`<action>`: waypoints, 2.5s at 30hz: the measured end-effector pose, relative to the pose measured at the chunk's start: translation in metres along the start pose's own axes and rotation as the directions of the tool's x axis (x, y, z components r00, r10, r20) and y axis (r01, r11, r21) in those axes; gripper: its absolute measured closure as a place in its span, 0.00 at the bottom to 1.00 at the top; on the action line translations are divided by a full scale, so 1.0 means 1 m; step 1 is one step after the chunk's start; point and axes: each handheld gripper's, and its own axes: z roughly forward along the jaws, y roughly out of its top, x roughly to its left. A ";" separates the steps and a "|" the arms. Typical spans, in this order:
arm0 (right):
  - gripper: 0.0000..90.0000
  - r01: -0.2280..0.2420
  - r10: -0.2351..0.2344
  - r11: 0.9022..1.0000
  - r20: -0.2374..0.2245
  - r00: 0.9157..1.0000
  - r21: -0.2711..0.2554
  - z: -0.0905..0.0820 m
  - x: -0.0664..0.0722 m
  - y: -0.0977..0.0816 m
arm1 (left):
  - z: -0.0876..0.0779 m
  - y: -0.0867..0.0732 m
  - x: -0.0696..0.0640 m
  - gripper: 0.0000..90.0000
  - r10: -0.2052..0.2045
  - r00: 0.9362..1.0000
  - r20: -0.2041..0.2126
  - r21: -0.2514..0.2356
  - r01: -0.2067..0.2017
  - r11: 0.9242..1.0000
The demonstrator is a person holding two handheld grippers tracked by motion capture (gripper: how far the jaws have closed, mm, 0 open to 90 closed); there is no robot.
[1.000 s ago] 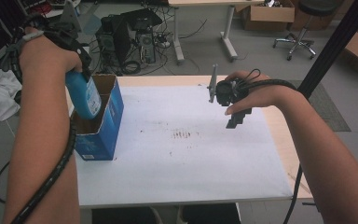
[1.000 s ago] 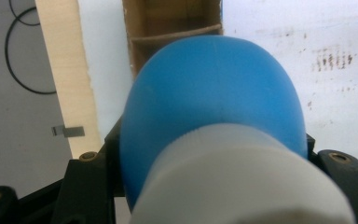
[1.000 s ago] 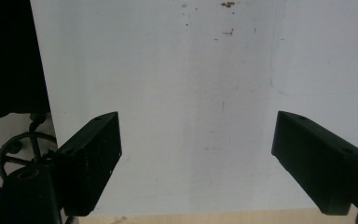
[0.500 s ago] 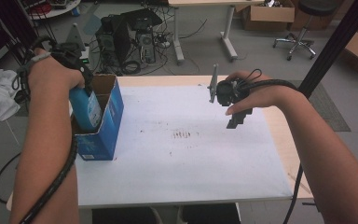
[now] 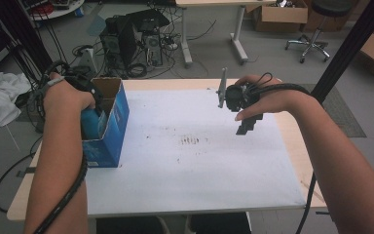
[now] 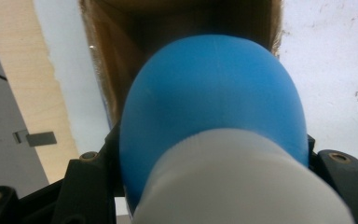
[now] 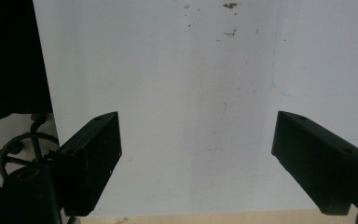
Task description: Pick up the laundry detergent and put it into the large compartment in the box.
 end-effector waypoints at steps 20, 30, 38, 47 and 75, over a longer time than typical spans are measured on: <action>0.18 0.000 0.000 1.000 -0.003 1.000 0.001 0.004 -0.002 0.000 | 0.035 0.002 0.001 0.45 0.017 1.000 -0.008 0.014 -0.017 1.000; 0.18 -0.002 0.002 1.000 -0.011 1.000 0.006 0.009 -0.003 -0.002 | 0.052 0.003 0.001 0.45 0.025 0.999 -0.034 0.007 -0.025 1.000; 0.18 0.000 0.000 1.000 -0.011 1.000 0.006 0.010 -0.003 -0.002 | 0.058 0.002 0.008 0.45 0.038 0.999 -0.025 0.004 -0.038 0.999; 0.18 -0.001 0.002 1.000 -0.005 1.000 0.008 0.011 -0.003 -0.001 | 0.058 0.001 0.007 0.44 0.032 0.999 -0.027 -0.003 -0.032 0.999; 0.18 -0.003 0.003 1.000 -0.013 1.000 0.015 0.014 -0.002 -0.002 | 0.054 -0.001 0.001 0.37 0.045 0.998 -0.054 -0.008 -0.046 0.999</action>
